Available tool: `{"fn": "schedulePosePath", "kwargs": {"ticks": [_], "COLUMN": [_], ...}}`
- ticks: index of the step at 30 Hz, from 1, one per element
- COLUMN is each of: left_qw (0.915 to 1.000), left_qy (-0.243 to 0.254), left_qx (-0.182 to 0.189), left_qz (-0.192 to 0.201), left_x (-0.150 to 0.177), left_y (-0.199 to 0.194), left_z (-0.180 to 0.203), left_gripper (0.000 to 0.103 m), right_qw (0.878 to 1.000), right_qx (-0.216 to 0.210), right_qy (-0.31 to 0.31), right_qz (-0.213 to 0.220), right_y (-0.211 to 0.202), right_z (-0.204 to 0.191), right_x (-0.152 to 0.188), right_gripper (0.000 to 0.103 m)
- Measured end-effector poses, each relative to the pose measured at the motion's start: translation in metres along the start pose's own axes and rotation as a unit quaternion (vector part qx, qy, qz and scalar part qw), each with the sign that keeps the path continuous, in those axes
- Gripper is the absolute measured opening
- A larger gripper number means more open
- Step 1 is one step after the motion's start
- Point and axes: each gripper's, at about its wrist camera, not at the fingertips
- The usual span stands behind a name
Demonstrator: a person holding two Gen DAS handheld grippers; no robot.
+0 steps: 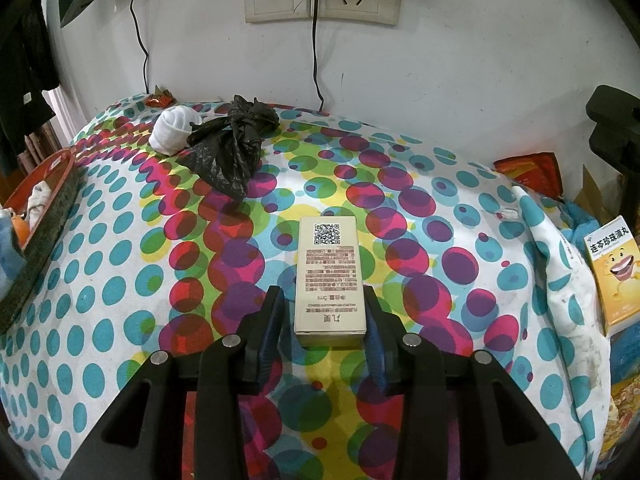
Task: Organize objects
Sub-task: 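Lift the blue sock and carry it toward the red tray with the left tool, then lower the blue sock over the red tray with the left tool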
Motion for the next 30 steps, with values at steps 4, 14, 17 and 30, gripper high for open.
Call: {"fn": "schedulePosePath", "kwargs": {"ticks": [4, 14, 17, 30], "left_qw": [0.9998, 0.9978, 0.9966, 0.9911], "left_qy": [-0.017, -0.06, -0.076, -0.109], "left_qx": [-0.003, -0.011, -0.021, -0.07], "left_qz": [0.007, 0.026, 0.025, 0.032], "left_x": [0.0, -0.001, 0.001, 0.011], "left_y": [-0.012, -0.036, -0.039, -0.057], "left_z": [-0.013, -0.047, -0.061, -0.111], "left_gripper": [0.032, 0.033, 0.033, 0.033], "right_qw": [1.0, 1.0, 1.0, 1.0], "right_qx": [0.0, 0.0, 0.001, 0.004], "right_qy": [0.0, 0.001, 0.001, 0.003], "right_qz": [0.0, 0.0, 0.0, -0.001], "right_y": [0.0, -0.001, -0.001, 0.0], "right_z": [-0.001, -0.002, -0.002, 0.0], "right_x": [0.0, 0.0, 0.0, 0.0], "right_gripper": [0.037, 0.037, 0.037, 0.039]}}
Point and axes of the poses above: each gripper's, at about its wrist camera, not at the fingertips, and y roughly the way its jaws point, z to its right, x to its underside, and after that the axes turned 8 degrees about x, right-handed
